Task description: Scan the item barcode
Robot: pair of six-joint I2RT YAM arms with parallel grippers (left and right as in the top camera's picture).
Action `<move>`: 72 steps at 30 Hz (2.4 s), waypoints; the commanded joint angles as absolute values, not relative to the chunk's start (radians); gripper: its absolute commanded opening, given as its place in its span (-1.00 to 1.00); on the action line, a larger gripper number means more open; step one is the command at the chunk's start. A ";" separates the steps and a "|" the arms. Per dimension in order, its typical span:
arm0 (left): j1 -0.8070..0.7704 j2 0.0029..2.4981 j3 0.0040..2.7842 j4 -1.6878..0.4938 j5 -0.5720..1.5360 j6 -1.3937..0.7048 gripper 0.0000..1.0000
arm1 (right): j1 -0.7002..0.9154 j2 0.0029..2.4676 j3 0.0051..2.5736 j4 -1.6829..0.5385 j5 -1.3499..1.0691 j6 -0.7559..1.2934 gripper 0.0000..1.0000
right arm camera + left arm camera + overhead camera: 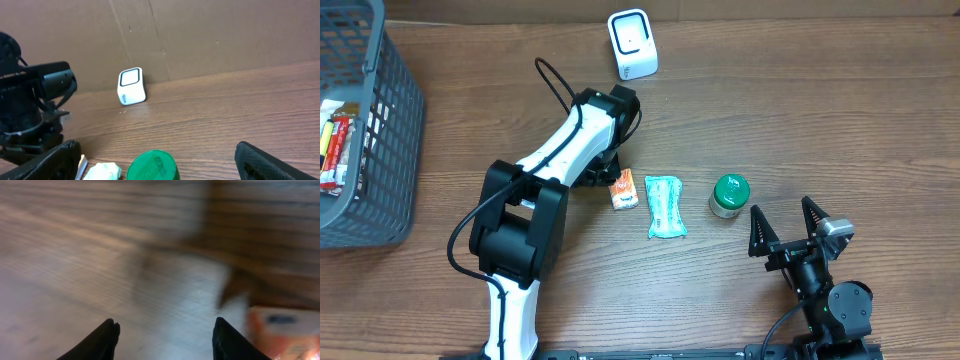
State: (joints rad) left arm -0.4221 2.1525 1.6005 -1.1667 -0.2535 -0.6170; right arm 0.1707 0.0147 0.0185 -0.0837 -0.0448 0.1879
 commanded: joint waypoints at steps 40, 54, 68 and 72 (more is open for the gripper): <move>-0.427 1.914 1.718 -1.195 -0.019 -0.389 -0.04 | 0.167 0.003 0.008 -0.081 -0.039 0.194 1.00; -0.067 1.652 2.102 -1.215 -0.557 -0.063 0.62 | 0.167 0.003 0.008 -0.081 -0.039 0.194 1.00; 0.537 1.721 2.109 -1.102 -0.144 0.118 0.99 | 0.167 0.003 0.008 -0.081 -0.039 0.194 1.00; 0.661 1.779 2.109 -1.090 -0.038 0.156 1.00 | 0.167 0.003 0.008 -0.081 -0.039 0.194 1.00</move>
State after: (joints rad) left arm 0.5732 1.7283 2.1014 -1.1019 -0.2016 0.0933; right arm 0.1707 0.0147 0.0185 -0.0841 -0.0448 0.1875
